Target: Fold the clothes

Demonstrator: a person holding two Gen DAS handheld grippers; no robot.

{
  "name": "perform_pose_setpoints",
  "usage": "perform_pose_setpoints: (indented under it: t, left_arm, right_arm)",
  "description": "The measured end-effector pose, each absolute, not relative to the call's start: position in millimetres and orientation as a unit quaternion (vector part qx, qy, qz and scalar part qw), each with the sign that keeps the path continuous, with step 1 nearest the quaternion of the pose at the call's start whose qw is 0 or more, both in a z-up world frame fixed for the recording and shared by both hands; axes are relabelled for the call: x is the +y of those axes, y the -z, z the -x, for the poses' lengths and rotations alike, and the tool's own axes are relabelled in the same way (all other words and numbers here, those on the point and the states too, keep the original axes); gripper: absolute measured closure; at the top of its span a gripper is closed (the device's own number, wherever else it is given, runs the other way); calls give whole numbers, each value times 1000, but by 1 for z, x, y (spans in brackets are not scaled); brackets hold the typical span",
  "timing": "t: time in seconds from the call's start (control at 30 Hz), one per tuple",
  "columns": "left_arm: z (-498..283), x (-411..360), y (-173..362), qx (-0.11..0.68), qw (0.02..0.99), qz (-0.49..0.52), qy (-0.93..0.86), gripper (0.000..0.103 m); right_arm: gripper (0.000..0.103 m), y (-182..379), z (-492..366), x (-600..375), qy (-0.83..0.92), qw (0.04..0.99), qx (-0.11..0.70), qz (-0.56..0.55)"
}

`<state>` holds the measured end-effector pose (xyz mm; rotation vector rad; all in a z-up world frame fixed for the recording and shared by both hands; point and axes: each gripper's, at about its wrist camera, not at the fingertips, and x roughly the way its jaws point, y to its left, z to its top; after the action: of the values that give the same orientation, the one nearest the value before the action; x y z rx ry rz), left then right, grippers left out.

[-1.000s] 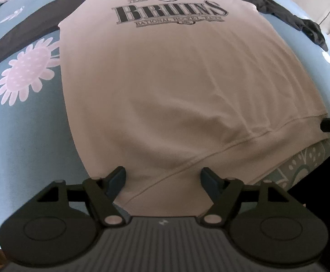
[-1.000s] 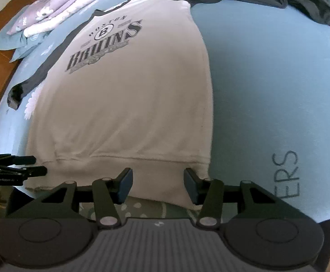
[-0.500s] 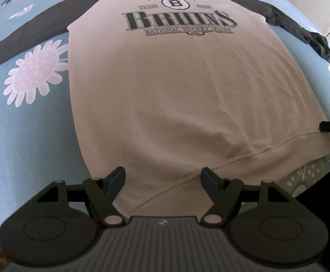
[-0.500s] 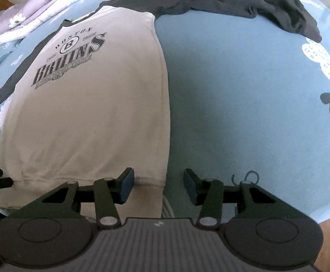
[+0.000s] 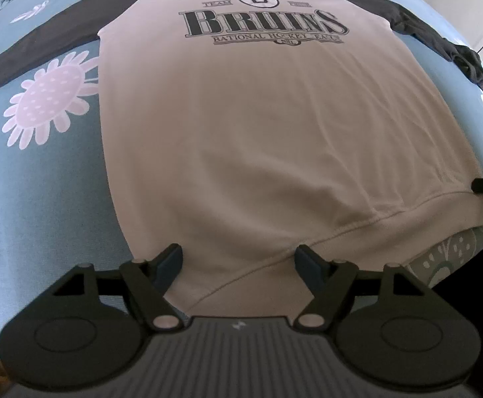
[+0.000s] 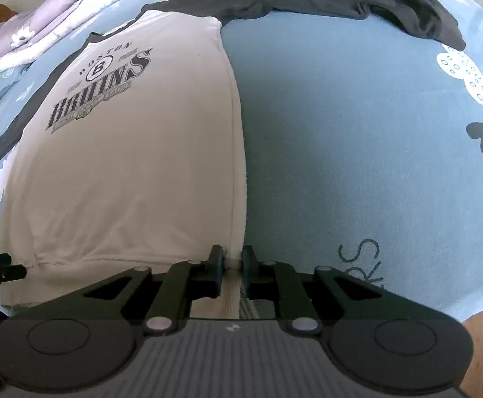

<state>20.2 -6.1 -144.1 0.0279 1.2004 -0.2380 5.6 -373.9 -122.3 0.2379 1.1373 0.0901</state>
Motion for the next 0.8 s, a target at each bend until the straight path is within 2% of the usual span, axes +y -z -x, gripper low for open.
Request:
perform_pose_setpoints:
  t: [0.2,0.43,0.47,0.5,0.57,0.8]
  left_arm:
    - [-33,0,126,541,834,-9,111,28]
    - [-54,-1,137,548,831,2,93,28]
    - [-55,-2,140,550,830,2,92,28]
    - [-55,-2,144,554,828,1,90,28]
    - [-54,-2,151,561,823,1,88,28]
    - [-47,1,154,551,830,-18,85,27]
  right_arm:
    - [67,99,-16,-378,-48,857,502,-110]
    - [67,112,-53,-376,-30,855,504,-116]
    - [68,115,-56,-375,-28,853,507,-116]
    - [75,118,-57,-374,-27,852,510,-117]
    - [96,124,-57,-373,-21,849,516,-113]
    - [97,129,-48,-386,1,850,510,-132]
